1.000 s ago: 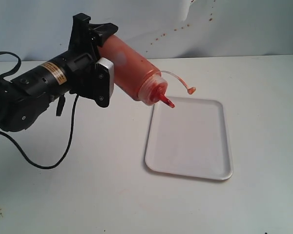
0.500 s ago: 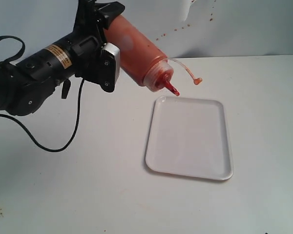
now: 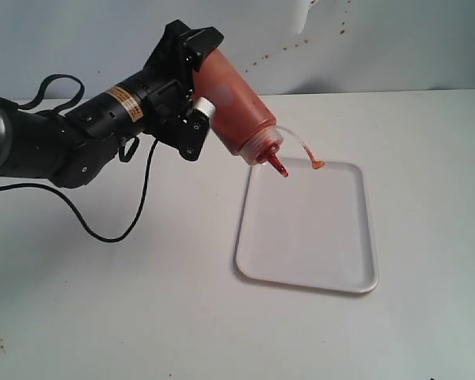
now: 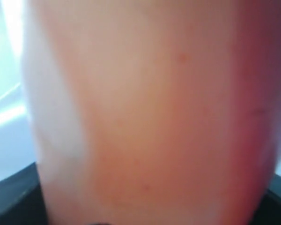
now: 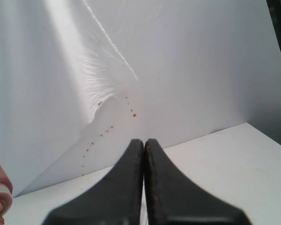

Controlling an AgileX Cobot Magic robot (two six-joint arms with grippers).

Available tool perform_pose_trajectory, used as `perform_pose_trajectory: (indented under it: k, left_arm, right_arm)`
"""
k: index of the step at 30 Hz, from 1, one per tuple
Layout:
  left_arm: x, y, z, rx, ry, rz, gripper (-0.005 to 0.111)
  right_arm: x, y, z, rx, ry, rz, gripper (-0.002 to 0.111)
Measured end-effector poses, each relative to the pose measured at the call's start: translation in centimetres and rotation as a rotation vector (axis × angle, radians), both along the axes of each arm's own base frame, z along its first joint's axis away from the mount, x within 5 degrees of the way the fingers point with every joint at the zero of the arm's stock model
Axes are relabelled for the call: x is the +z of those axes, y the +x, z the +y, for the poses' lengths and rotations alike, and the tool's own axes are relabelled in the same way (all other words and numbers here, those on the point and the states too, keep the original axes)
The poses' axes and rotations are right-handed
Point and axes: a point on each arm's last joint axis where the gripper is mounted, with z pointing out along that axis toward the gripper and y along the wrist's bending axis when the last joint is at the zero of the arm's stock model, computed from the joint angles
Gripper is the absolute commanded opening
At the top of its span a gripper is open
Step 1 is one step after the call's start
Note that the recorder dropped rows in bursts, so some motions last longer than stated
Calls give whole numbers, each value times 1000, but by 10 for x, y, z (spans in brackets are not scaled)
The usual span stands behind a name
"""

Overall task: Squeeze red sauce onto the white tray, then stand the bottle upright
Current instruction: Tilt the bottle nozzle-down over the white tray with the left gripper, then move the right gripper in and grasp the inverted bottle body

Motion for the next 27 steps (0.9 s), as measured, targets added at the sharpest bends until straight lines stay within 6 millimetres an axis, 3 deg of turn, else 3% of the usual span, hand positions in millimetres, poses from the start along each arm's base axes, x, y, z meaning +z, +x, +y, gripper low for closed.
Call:
perform_pose_trajectory:
  k: [12,21,27]
  left_arm:
    - [6,-12,-39,-100,85,-140,0]
    - [-3,1,-50,-91,185,-241,0]
    - [-10,2,-53,-87,259,-301,0]
  right_arm:
    - [1,17,9,140,-14,41,0]
    - [15,28,35,374,-191,-126,0]
    - [13,57,48,433,-184,69,0]
